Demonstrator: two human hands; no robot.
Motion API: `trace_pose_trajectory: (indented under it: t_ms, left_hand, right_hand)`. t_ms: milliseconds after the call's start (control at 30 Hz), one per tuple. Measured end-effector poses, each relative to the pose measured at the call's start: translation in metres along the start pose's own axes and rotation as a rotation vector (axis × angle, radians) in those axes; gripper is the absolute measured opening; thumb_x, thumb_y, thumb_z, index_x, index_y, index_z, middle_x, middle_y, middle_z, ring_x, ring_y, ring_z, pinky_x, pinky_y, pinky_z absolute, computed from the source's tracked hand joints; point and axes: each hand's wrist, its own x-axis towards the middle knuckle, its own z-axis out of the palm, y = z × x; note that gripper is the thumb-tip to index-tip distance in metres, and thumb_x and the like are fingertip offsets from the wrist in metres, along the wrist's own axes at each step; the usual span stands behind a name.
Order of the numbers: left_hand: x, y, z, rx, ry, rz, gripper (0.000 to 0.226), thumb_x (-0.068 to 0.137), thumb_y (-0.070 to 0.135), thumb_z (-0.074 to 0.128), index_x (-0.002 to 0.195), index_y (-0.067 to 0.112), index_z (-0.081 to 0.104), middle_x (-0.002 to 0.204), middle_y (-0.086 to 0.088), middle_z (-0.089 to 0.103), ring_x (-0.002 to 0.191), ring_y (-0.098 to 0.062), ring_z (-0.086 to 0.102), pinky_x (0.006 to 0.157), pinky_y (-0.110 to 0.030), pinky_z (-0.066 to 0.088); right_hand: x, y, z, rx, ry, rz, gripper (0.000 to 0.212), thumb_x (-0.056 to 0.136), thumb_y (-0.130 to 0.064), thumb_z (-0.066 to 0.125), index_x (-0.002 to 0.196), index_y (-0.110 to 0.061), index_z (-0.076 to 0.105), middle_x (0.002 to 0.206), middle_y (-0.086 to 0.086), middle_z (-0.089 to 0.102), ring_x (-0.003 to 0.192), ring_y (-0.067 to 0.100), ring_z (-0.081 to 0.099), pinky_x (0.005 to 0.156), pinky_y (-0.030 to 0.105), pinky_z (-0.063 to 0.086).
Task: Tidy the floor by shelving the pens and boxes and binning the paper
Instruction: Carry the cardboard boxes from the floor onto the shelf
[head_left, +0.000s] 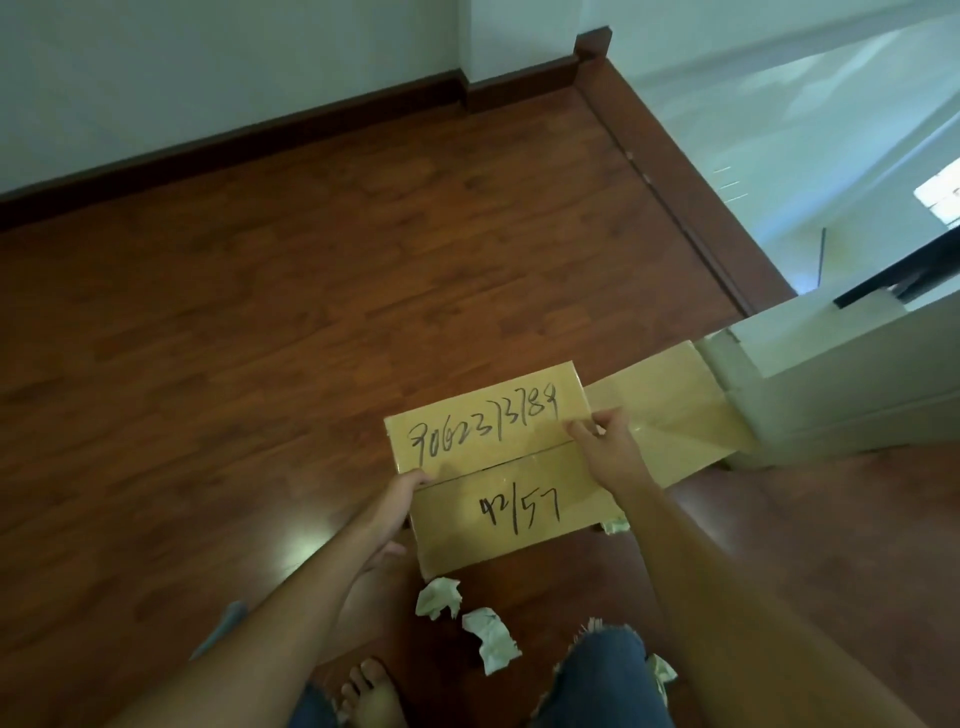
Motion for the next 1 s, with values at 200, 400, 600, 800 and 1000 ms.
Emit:
trace_pose_trajectory:
  t_ms: [200, 400, 600, 800, 1000]
  left_hand:
    - [-0.156, 0.074, -0.026, 0.075, 0.037, 0.114, 0.064, 0.073, 0.070, 0.063, 0.125, 0.034, 0.074, 0.132, -0.002, 0.072, 0.125, -0.030, 0.064, 0.109, -0.061, 0.048]
    - [-0.377, 0.155, -0.053, 0.121, 0.055, 0.274, 0.038, 0.091, 0.060, 0.058, 0.094, 0.034, 0.086, 0.110, -0.007, 0.082, 0.096, -0.024, 0.071, 0.089, -0.043, 0.050]
    - [-0.549, 0.190, -0.062, 0.164, 0.023, 0.440, 0.064, 0.103, 0.073, 0.038, 0.150, 0.035, 0.061, 0.161, 0.003, 0.054, 0.153, -0.025, 0.042, 0.123, -0.055, 0.028]
    - [-0.626, 0.184, -0.037, 0.196, -0.046, 0.571, 0.067, 0.102, 0.079, 0.028, 0.138, 0.040, 0.070, 0.151, 0.006, 0.064, 0.139, -0.019, 0.055, 0.126, -0.056, 0.029]
    - [-0.637, 0.181, -0.015, 0.281, -0.121, 0.632, 0.055, 0.101, 0.075, 0.044, 0.090, 0.039, 0.083, 0.109, 0.007, 0.081, 0.103, -0.013, 0.072, 0.094, -0.040, 0.057]
  right_hand:
    - [-0.125, -0.088, -0.083, 0.062, 0.052, -0.023, 0.038, 0.100, -0.043, 0.066, 0.122, -0.019, 0.047, 0.108, -0.009, 0.060, 0.090, 0.004, 0.059, 0.064, 0.028, 0.046]
    - [-0.283, -0.170, -0.178, 0.148, 0.112, 0.015, 0.042, 0.102, -0.040, 0.065, 0.131, -0.020, 0.043, 0.125, 0.001, 0.061, 0.109, 0.020, 0.060, 0.086, 0.038, 0.049]
    - [-0.420, -0.203, -0.261, 0.163, 0.183, -0.020, 0.055, 0.094, -0.062, 0.061, 0.135, -0.027, 0.051, 0.128, -0.010, 0.064, 0.113, 0.016, 0.067, 0.095, 0.044, 0.059]
    - [-0.522, -0.206, -0.311, 0.355, 0.395, -0.097, 0.037, 0.099, -0.049, 0.063, 0.131, -0.031, 0.059, 0.122, -0.017, 0.068, 0.111, 0.007, 0.065, 0.095, 0.041, 0.057]
    - [-0.582, -0.183, -0.320, 0.559, 0.551, -0.081, 0.036, 0.102, -0.033, 0.065, 0.137, -0.026, 0.058, 0.127, -0.008, 0.067, 0.114, 0.013, 0.065, 0.090, 0.039, 0.057]
